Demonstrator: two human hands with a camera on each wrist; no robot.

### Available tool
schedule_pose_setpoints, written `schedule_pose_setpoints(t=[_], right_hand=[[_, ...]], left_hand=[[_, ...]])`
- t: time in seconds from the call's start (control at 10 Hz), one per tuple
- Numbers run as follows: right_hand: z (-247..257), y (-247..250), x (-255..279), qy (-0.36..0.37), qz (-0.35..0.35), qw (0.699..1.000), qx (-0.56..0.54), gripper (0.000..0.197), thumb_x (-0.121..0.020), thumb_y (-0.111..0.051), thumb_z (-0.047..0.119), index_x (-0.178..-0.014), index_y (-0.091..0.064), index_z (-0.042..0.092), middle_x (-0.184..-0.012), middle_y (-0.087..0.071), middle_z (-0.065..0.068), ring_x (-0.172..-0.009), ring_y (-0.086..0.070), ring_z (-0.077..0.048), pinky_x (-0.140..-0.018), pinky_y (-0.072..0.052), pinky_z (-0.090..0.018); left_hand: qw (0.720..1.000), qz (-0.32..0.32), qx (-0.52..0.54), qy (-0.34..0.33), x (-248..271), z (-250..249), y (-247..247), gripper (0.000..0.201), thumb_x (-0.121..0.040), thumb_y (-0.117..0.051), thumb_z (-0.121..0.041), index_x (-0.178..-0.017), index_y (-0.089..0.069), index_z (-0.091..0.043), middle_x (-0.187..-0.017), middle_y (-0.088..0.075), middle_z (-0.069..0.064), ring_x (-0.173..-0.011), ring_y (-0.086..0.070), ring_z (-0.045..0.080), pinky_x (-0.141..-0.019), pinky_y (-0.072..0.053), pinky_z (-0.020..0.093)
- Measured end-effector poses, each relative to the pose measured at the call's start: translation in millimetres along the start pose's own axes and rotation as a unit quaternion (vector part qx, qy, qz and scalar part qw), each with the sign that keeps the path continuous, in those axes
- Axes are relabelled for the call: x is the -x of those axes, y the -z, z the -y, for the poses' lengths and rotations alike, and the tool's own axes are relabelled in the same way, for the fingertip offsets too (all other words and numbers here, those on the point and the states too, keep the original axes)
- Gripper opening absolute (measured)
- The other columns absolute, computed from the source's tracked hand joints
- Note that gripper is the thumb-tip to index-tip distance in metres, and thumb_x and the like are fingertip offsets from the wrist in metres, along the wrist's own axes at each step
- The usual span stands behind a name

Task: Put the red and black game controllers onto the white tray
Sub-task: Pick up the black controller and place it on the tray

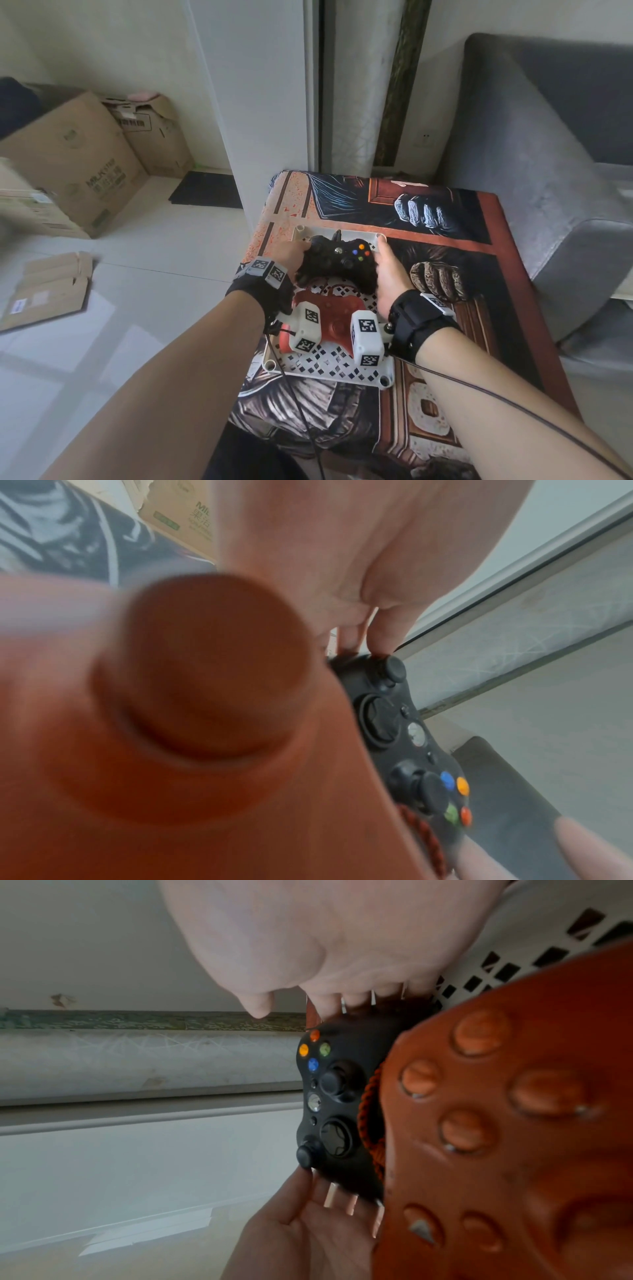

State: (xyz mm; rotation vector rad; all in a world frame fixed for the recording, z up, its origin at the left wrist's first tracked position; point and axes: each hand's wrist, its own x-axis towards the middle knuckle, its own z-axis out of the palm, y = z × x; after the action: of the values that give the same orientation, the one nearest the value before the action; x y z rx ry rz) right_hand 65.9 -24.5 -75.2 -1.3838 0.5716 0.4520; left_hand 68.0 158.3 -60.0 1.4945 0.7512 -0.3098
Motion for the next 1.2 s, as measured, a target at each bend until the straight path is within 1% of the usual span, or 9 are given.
schedule_pose_setpoints(t=[0.1,0.2,0.4,0.5,0.6,0.7,1.0,1.1,1.2], right_hand=[[-7,2,-7,-0.003,-0.016,1.0,0.01,0.131,-0.032,-0.054,0.099,-0.141,-0.052,0.025,-0.143,-0.059,-0.003,-0.127,-0.056,-0.029,-0.111,-0.038,-0.051],[-9,3,-10,0.004,-0.015,0.999,0.03,0.137,-0.025,-0.054,0.1,-0.14,-0.053,0.025,-0.141,-0.06,-0.002,-0.126,-0.057,-0.028,-0.11,-0.038,-0.051],[-20,21,-39,0.02,-0.005,0.999,0.026,0.129,-0.025,-0.057,0.099,-0.131,-0.061,0.025,-0.132,-0.067,-0.002,-0.116,-0.063,-0.027,-0.106,-0.044,-0.049],[3,13,24,0.037,0.015,0.999,0.029,0.078,-0.073,-0.054,0.079,-0.125,-0.065,0.022,-0.128,-0.065,0.006,-0.113,-0.061,-0.018,-0.107,-0.041,-0.04],[11,16,55,0.05,0.022,0.998,0.034,0.061,-0.099,-0.041,0.053,-0.142,-0.051,0.011,-0.141,-0.057,-0.001,-0.131,-0.05,-0.021,-0.11,-0.032,-0.036],[5,30,65,0.065,0.023,0.998,0.017,0.06,-0.101,-0.04,0.048,-0.147,-0.045,0.009,-0.155,-0.045,-0.007,-0.143,-0.041,-0.021,-0.113,-0.03,-0.035],[-34,70,87,0.049,0.025,0.998,-0.011,0.064,-0.102,-0.039,0.046,-0.152,-0.034,0.007,-0.16,-0.036,-0.012,-0.147,-0.034,-0.024,-0.119,-0.024,-0.04],[-45,73,96,0.031,0.047,0.998,-0.032,0.065,-0.102,-0.039,0.045,-0.154,-0.03,0.007,-0.161,-0.034,-0.013,-0.148,-0.032,-0.026,-0.119,-0.024,-0.041],[-48,69,104,0.023,0.061,0.997,-0.045,0.064,-0.103,-0.038,0.046,-0.153,-0.031,0.008,-0.16,-0.036,-0.013,-0.147,-0.034,-0.026,-0.117,-0.026,-0.04]], left_hand=[[1.0,0.008,0.009,-0.008,15,-1,2,0.013,-0.083,-0.063,-0.029,-0.086,-0.061,-0.017,-0.109,-0.06,0.013,-0.098,-0.058,0.028,-0.1,-0.051,0.051],[0.999,-0.026,0.045,-0.014,10,2,2,0.028,-0.088,-0.063,-0.02,-0.108,-0.059,-0.001,-0.116,-0.061,0.017,-0.106,-0.058,0.028,-0.106,-0.046,0.05],[1.0,0.001,0.019,-0.013,2,5,7,0.067,-0.065,-0.071,-0.053,-0.12,-0.056,-0.018,-0.124,-0.063,0.004,-0.114,-0.058,0.028,-0.107,-0.041,0.05],[0.999,0.0,0.019,-0.038,-6,12,15,0.067,-0.063,-0.067,-0.063,-0.116,-0.059,-0.022,-0.132,-0.061,0.0,-0.117,-0.056,0.025,-0.112,-0.034,0.05],[0.997,0.005,0.01,-0.073,53,2,15,0.029,-0.09,-0.057,-0.038,-0.108,-0.062,-0.016,-0.131,-0.059,0.01,-0.123,-0.052,0.03,-0.113,-0.034,0.049],[0.993,-0.002,-0.021,-0.113,75,15,22,0.018,-0.087,-0.057,-0.034,-0.096,-0.07,-0.025,-0.13,-0.062,0.012,-0.121,-0.056,0.029,-0.11,-0.04,0.048],[0.988,-0.085,0.013,-0.125,122,59,36,0.038,-0.085,-0.049,-0.055,-0.088,-0.073,-0.025,-0.101,-0.073,0.002,-0.091,-0.066,0.018,-0.091,-0.048,0.037],[0.992,-0.06,0.04,-0.107,114,76,42,0.048,-0.063,-0.046,-0.073,-0.068,-0.074,-0.034,-0.107,-0.071,0.005,-0.1,-0.064,0.024,-0.101,-0.045,0.046],[0.992,-0.025,0.071,-0.103,114,82,39,0.064,-0.053,-0.05,-0.076,-0.091,-0.075,-0.032,-0.121,-0.064,0.005,-0.109,-0.058,0.022,-0.104,-0.043,0.044]])
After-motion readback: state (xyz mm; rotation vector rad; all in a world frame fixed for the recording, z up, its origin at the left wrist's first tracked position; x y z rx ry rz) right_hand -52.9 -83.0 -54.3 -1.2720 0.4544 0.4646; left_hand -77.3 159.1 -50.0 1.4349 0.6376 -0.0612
